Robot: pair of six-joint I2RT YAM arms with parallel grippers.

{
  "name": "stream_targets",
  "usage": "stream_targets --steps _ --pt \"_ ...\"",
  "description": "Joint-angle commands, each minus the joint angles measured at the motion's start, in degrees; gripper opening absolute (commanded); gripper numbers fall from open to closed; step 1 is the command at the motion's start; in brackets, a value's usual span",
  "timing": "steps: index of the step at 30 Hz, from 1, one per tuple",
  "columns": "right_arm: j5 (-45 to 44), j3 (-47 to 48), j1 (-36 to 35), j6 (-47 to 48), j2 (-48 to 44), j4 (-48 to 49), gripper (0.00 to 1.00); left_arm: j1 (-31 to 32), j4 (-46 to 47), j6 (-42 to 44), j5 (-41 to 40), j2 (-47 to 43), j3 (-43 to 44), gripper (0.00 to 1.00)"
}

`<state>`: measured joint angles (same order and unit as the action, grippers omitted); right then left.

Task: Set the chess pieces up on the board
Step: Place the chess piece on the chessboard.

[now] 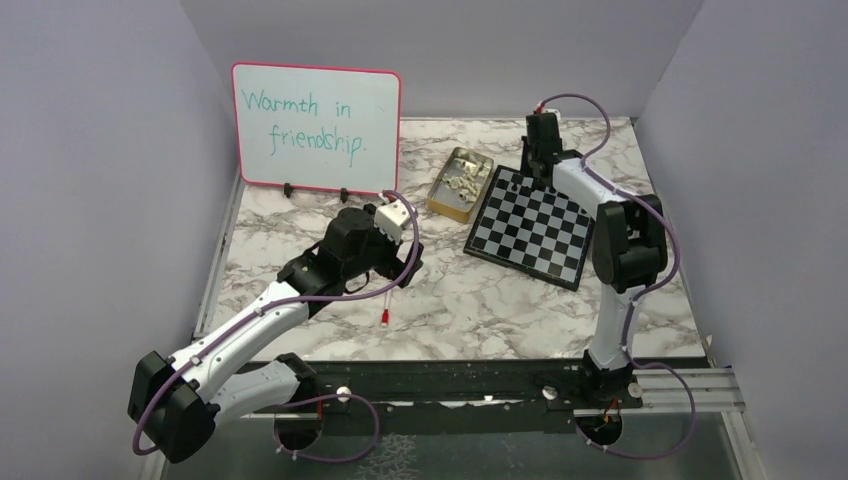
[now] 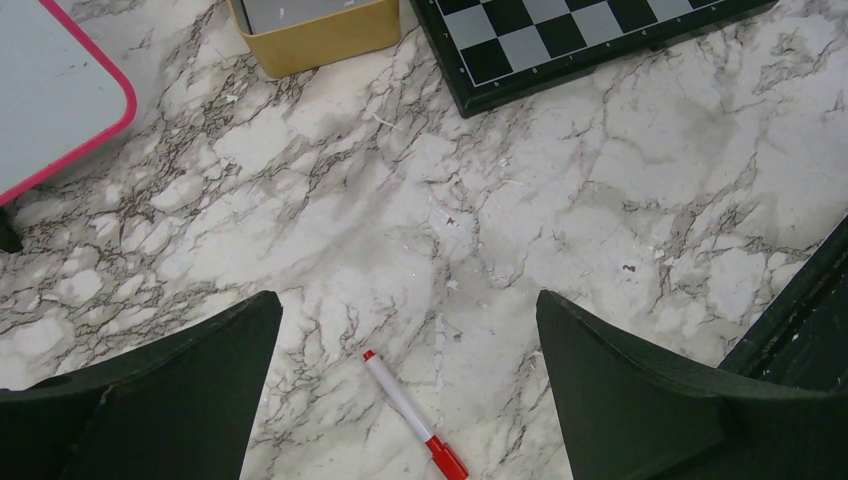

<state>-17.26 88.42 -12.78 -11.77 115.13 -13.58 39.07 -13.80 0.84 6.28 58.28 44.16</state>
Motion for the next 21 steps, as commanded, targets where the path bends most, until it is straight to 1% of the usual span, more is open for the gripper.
stream_targets --steps 1,21 --pt "-1.6 2.2 0.5 -1.3 2.0 -1.6 0.10 0.0 1.4 -0.6 0.9 -1.0 -0.6 0.99" --pt "-2.3 2.6 1.1 -0.6 5.7 -2.0 0.11 0.0 1.4 -0.6 1.8 -1.1 -0.6 0.99"
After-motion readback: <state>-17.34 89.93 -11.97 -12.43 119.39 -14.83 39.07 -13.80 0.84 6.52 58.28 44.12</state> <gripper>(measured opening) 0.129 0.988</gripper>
